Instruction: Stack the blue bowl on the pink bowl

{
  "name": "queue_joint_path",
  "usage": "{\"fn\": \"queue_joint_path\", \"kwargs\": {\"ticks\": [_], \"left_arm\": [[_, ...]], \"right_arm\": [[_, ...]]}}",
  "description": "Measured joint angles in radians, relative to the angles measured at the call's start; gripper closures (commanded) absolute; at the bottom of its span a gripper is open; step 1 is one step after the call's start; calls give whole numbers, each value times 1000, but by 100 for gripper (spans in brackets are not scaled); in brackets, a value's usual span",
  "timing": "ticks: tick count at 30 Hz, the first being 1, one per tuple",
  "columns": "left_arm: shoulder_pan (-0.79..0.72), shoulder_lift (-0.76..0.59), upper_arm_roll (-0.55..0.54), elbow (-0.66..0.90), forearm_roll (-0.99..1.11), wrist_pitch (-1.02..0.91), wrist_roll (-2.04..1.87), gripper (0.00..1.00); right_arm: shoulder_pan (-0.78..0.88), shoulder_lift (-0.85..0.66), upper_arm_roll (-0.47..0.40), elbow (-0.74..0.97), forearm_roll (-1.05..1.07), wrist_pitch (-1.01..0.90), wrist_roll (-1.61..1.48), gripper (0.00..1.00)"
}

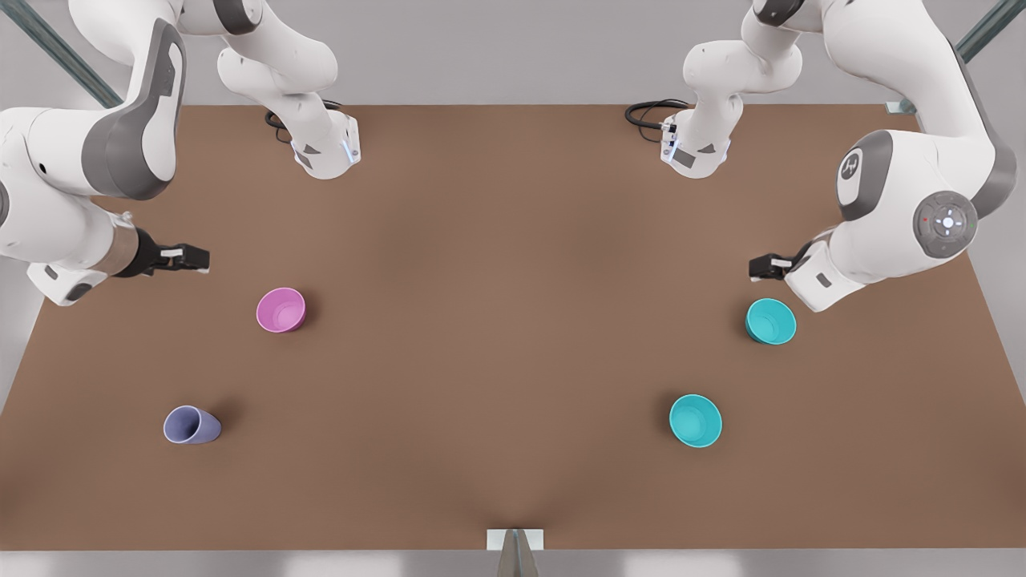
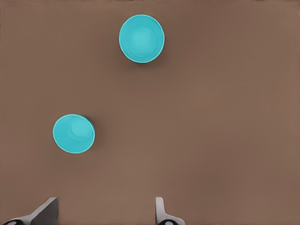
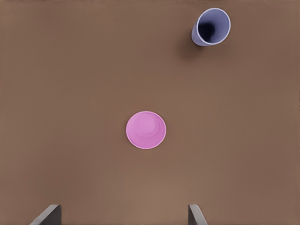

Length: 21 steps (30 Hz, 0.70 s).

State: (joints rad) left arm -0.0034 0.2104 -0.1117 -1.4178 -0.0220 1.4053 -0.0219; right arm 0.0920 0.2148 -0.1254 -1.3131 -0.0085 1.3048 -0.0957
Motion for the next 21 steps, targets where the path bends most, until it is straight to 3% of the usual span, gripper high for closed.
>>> {"fn": "queue_joint_path", "kwargs": {"ticks": [4,10,17,21], "left_arm": [[20,2,0,-6,1,16,-2,0],[25,2,0,-7,1,6,-4,0],[36,3,-2,-5,1,3,-5,0],[27,6,-4,-6,1,9,-6,0]], "right_arm": [[-5,42,-4,-17,-1,8,-6,0],[-101,137,-12,-270,35,95,-5,0],[-118,28,-14,-686,85,417,-1,0],[-149,63,-16,-754,134,600,0,0]]}}
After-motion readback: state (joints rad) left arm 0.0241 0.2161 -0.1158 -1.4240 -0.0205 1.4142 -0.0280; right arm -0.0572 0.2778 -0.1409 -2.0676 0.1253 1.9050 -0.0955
